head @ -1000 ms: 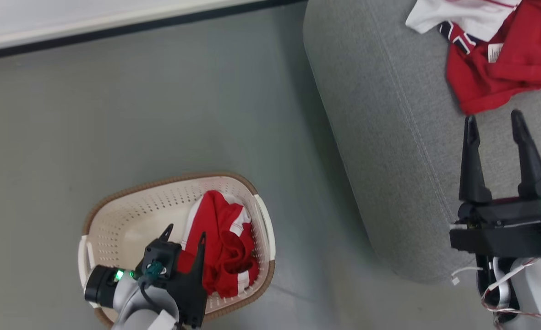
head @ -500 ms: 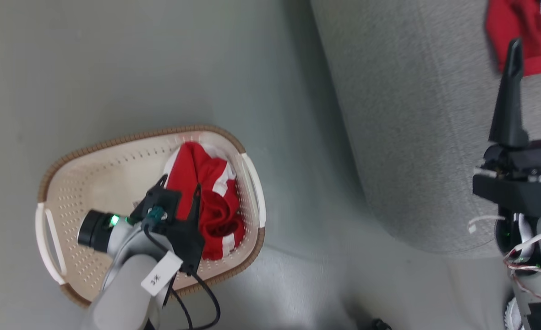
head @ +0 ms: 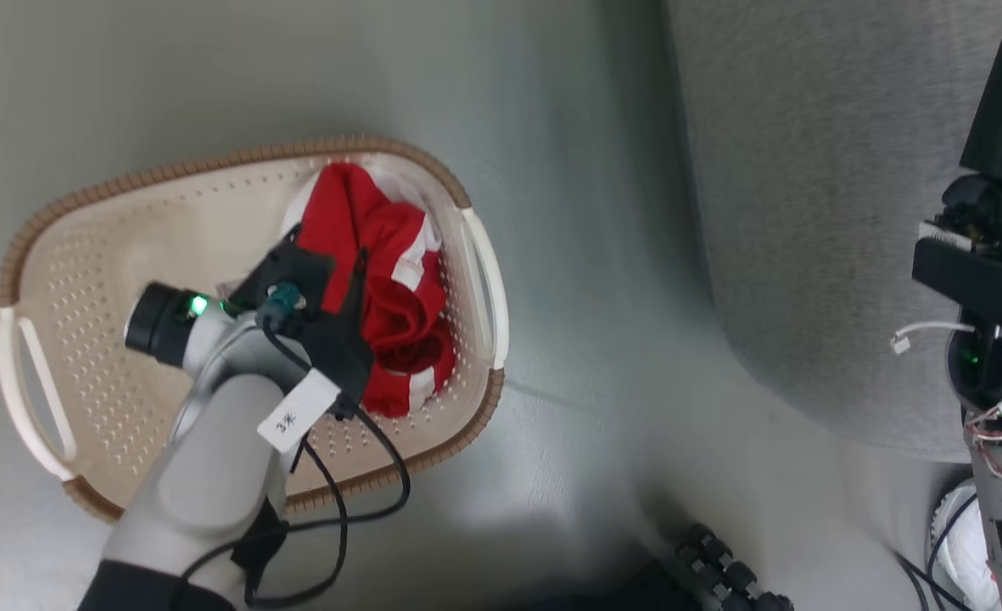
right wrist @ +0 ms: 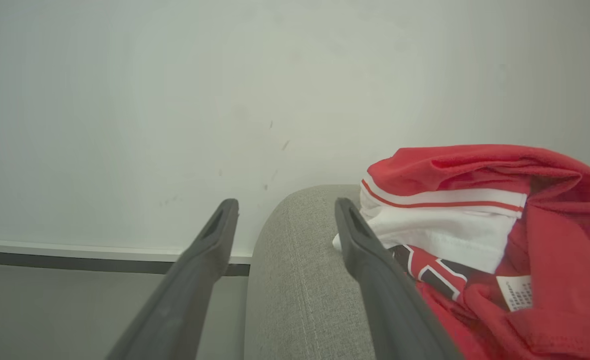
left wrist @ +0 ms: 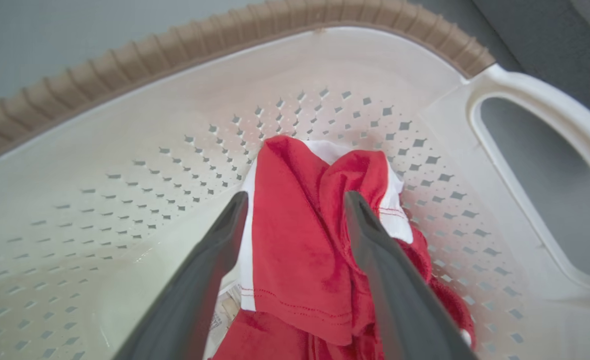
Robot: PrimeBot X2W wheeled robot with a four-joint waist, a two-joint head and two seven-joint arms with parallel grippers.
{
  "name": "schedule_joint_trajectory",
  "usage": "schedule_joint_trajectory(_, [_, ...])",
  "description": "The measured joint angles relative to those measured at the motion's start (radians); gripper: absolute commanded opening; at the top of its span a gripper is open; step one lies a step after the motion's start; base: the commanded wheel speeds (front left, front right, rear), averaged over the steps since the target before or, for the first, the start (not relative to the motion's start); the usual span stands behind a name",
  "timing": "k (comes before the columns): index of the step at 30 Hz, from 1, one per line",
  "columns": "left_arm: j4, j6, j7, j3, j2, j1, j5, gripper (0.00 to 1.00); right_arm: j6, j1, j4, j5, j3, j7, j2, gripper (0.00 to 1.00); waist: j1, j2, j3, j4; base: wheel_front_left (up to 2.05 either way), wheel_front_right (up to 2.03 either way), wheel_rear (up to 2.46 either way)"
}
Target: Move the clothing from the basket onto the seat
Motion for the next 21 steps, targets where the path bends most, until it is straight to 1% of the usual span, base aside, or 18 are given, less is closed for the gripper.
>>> schedule_joint_trajectory(5, [0.050,-0.012,0.000,-0.006,0.001,-0.037,0.008,1.00,0.000,-0.035,0.010,-0.006,0.002,0.000,0.010,1.00,0.0001,0.0000,0.066,0.005,0.00,0.00,0.00])
schedule_joint_trajectory(9, [0.088,-0.013,0.000,-0.013,0.000,-0.052,0.019,1.00,0.001,-0.051,0.022,-0.020,0.004,0.000,0.015,1.00,-0.0001,0.0000,0.103,0.009,0.00,0.00,0.00])
schedule_joint_trajectory(11, [0.107,-0.023,-0.007,-0.018,-0.001,-0.062,0.020,1.00,0.001,-0.062,0.030,-0.021,0.006,0.000,0.019,1.00,0.0000,0.0000,0.119,0.012,0.00,0.00,0.00])
schedule_joint_trajectory(13, [0.122,-0.038,-0.009,-0.028,-0.002,-0.071,0.025,1.00,0.003,-0.066,0.032,-0.021,0.009,0.000,0.022,1.00,-0.0001,0.0000,0.124,0.013,0.00,0.00,0.00])
schedule_joint_trajectory(20, [0.157,-0.049,-0.026,-0.042,-0.007,-0.114,0.028,1.00,0.011,-0.083,0.031,-0.032,0.020,-0.001,0.032,1.00,-0.0002,-0.0001,0.139,0.006,0.00,0.00,0.00])
schedule_joint_trajectory(21, [0.161,-0.057,-0.028,-0.044,-0.009,-0.119,0.028,1.00,0.012,-0.084,0.032,-0.035,0.020,-0.001,0.032,1.00,-0.0002,-0.0001,0.140,0.004,0.00,0.00,0.00])
